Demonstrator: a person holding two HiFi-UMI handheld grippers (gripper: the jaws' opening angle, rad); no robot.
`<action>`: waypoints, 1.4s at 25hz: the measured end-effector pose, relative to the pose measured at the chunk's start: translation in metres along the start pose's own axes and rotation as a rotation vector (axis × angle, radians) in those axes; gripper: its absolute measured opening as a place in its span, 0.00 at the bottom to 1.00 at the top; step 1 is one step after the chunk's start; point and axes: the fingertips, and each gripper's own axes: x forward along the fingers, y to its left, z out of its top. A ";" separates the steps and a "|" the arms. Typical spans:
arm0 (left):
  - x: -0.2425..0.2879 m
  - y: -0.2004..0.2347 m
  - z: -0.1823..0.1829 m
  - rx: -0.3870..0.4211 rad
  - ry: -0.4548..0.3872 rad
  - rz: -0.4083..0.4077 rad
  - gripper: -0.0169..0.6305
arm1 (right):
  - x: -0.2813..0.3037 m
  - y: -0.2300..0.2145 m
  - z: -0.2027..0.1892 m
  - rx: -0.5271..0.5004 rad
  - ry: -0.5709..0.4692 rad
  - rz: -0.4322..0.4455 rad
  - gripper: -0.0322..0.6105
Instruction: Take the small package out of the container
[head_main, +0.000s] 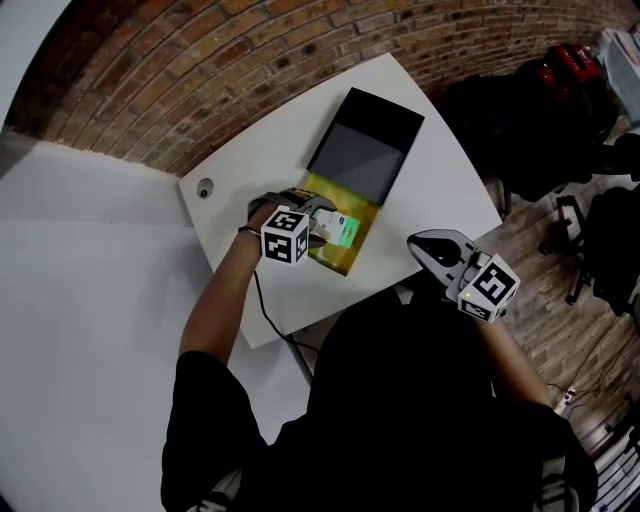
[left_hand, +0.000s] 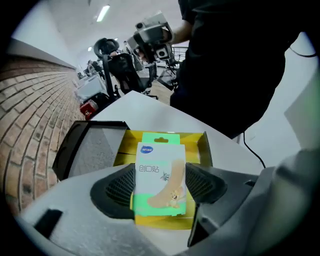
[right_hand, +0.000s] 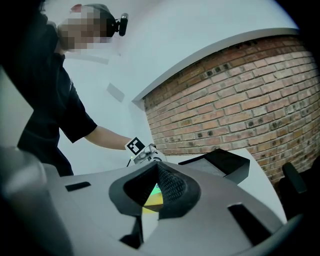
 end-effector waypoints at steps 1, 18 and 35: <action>-0.006 0.002 0.001 -0.025 -0.021 0.021 0.52 | 0.001 0.001 0.002 -0.006 0.000 0.006 0.06; -0.157 0.045 0.034 -0.412 -0.513 0.494 0.52 | 0.025 0.017 0.037 -0.106 -0.003 0.115 0.06; -0.262 0.027 0.071 -0.776 -1.083 0.921 0.52 | 0.014 0.005 0.106 -0.200 -0.099 0.276 0.06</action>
